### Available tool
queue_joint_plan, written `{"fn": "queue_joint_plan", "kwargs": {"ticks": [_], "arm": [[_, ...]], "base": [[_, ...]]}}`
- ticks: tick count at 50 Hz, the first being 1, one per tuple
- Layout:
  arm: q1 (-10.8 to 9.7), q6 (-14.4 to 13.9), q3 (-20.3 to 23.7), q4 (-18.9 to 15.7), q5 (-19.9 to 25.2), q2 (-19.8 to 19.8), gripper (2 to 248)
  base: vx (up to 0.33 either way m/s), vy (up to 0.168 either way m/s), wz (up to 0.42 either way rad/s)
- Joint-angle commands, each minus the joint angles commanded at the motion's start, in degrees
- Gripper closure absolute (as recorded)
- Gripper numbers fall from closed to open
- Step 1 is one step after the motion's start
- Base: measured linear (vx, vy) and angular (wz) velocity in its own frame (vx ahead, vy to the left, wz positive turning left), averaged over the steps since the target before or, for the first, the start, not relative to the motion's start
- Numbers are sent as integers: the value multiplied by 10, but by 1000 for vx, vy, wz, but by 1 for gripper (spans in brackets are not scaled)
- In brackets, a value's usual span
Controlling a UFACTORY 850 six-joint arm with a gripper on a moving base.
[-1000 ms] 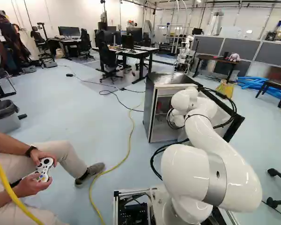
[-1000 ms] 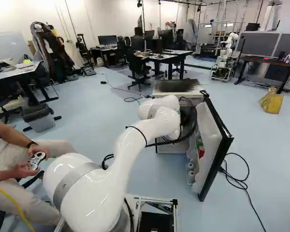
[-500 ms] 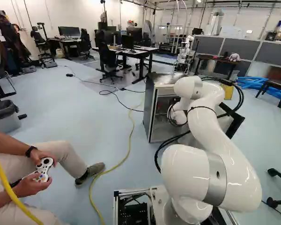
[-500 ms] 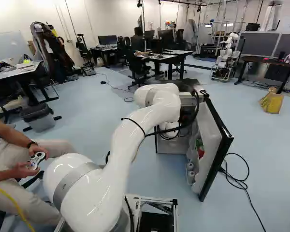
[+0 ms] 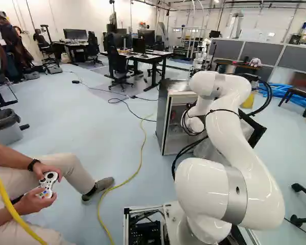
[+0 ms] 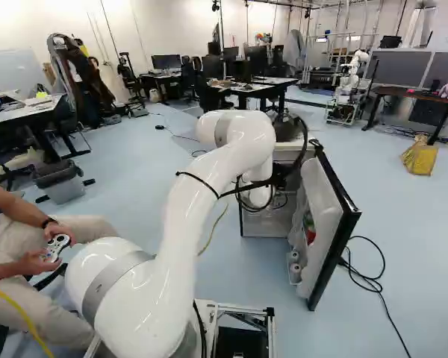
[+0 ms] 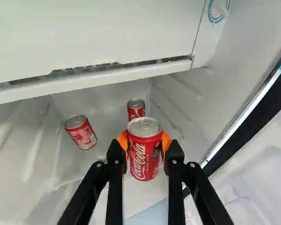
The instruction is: Grab a drink from the fridge
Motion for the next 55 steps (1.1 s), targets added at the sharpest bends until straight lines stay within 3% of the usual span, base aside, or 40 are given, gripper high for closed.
{"fn": "queue_joint_plan", "kwargs": {"ticks": [55], "arm": [[25, 0, 263, 0, 0, 219, 160]], "base": [[0, 0, 0]]}}
